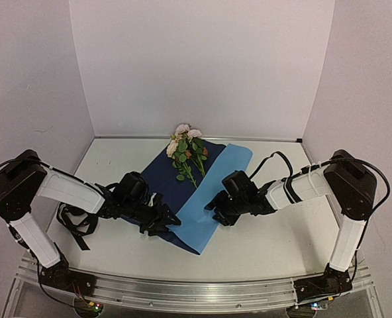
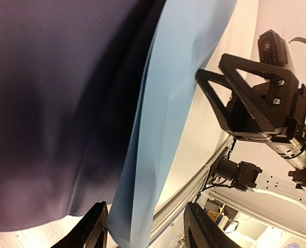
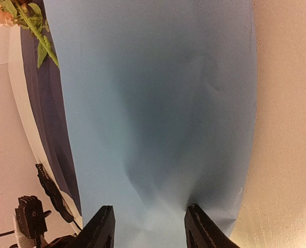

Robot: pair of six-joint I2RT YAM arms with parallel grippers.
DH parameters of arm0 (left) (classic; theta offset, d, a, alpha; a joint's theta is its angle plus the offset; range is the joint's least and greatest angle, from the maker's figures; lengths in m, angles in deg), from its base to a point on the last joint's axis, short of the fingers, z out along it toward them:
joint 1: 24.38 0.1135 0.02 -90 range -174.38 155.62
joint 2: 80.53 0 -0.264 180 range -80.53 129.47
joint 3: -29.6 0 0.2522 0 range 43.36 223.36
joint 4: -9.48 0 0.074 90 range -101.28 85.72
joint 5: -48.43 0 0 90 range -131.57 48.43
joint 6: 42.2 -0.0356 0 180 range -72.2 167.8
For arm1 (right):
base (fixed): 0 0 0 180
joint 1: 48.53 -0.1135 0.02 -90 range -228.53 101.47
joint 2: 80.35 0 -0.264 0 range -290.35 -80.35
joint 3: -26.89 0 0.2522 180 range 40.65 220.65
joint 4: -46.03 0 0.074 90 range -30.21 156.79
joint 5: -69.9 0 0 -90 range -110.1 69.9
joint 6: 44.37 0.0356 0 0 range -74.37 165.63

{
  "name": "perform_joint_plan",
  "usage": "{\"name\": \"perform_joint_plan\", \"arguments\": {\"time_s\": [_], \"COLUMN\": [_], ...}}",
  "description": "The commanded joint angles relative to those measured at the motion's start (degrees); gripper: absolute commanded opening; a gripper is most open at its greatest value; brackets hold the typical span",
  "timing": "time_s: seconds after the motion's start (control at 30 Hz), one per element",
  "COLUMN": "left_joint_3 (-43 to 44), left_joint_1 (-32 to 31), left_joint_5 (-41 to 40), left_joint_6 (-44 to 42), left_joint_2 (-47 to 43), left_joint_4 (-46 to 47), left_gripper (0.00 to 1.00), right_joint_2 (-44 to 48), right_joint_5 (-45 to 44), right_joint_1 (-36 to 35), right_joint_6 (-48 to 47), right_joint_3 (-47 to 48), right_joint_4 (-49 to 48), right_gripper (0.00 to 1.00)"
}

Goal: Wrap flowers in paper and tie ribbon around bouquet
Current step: Pick up the right corner of the flattened wrapping paper from the center of the board.

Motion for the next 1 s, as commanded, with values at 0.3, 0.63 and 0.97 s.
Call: {"name": "perform_joint_plan", "arguments": {"time_s": [0.3, 0.63, 0.97], "left_joint_3": [-4.6, -1.2, 9.7], "left_joint_1": [-0.8, -0.7, -0.3], "left_joint_5": [-4.2, -7.6, -9.2], "left_joint_6": [9.8, 6.4, -6.6], "left_joint_2": [-5.9, -2.7, 2.5], "left_joint_4": [8.6, 7.4, -4.4], "left_gripper": [0.51, 0.37, 0.00], "right_joint_2": [-0.3, 0.2, 3.4], "right_joint_5": [-0.1, -0.2, -2.5], "right_joint_1": [-0.1, -0.2, -0.2], "right_joint_6": [-0.6, -0.9, -3.1], "right_joint_3": [-0.1, -0.6, -1.2], "right_joint_4": [-1.1, -1.1, 0.2], "right_gripper": [0.48, 0.48, 0.48]}}
